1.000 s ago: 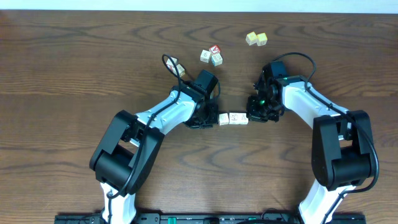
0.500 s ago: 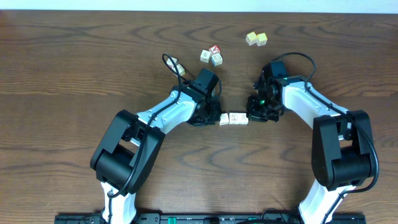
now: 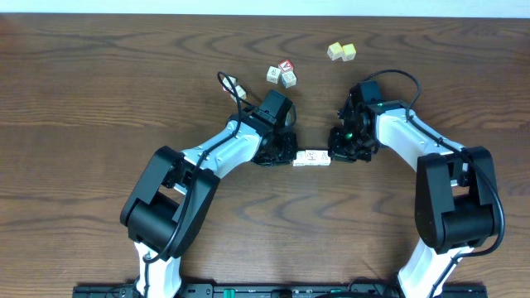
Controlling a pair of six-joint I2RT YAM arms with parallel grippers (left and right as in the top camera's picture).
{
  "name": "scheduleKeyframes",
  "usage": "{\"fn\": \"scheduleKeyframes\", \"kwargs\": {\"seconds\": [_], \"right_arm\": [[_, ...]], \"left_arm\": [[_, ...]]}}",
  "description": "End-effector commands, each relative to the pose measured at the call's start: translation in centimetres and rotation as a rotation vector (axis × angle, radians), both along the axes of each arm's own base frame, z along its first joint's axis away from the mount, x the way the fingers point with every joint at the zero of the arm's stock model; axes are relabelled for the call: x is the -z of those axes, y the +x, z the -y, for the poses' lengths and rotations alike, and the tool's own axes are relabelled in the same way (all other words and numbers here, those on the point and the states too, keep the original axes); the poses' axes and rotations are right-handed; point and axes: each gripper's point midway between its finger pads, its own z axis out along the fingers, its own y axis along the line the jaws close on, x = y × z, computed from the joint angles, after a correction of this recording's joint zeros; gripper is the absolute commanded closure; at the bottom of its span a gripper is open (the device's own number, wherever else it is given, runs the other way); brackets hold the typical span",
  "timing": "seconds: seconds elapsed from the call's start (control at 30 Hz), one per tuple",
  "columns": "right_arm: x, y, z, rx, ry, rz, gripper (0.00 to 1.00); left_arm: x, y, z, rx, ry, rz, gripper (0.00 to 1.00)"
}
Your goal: Lift 3 blocks
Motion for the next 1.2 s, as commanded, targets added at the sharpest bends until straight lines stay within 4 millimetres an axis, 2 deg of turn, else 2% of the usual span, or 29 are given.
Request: {"fn": "scheduleKeyframes", "kwargs": {"seconds": [0.0, 0.4, 0.67, 0.8, 1.17], "right_arm": [[0.2, -0.4, -0.4, 0.001, 0.005, -0.013, 0.99], [0.2, -0.4, -0.4, 0.000, 0.005, -0.013, 0.99], [0.2, -0.4, -0.3, -0.014, 0.005, -0.008, 0.99], [0.2, -0.3, -0.3, -0.014, 0.002, -0.003, 0.99], [0.2, -0.3, -0.3, -0.013, 0.000, -0.003, 0.99]], "left_arm": [[0.8, -0.3, 0.0, 0.012, -0.001, -0.011, 0.92], [0.4, 0.6, -0.1, 0.024, -0.010, 0.026, 0.93], [-1.2, 2.1, -3.3, -0.042, 0.021, 0.040, 0.93], [-1.0, 1.6, -4.1, -0.053, 0.042, 0.012, 0.93], [-1.1, -0.4, -1.2, 0.031, 0.032, 0.017, 0.93]]}}
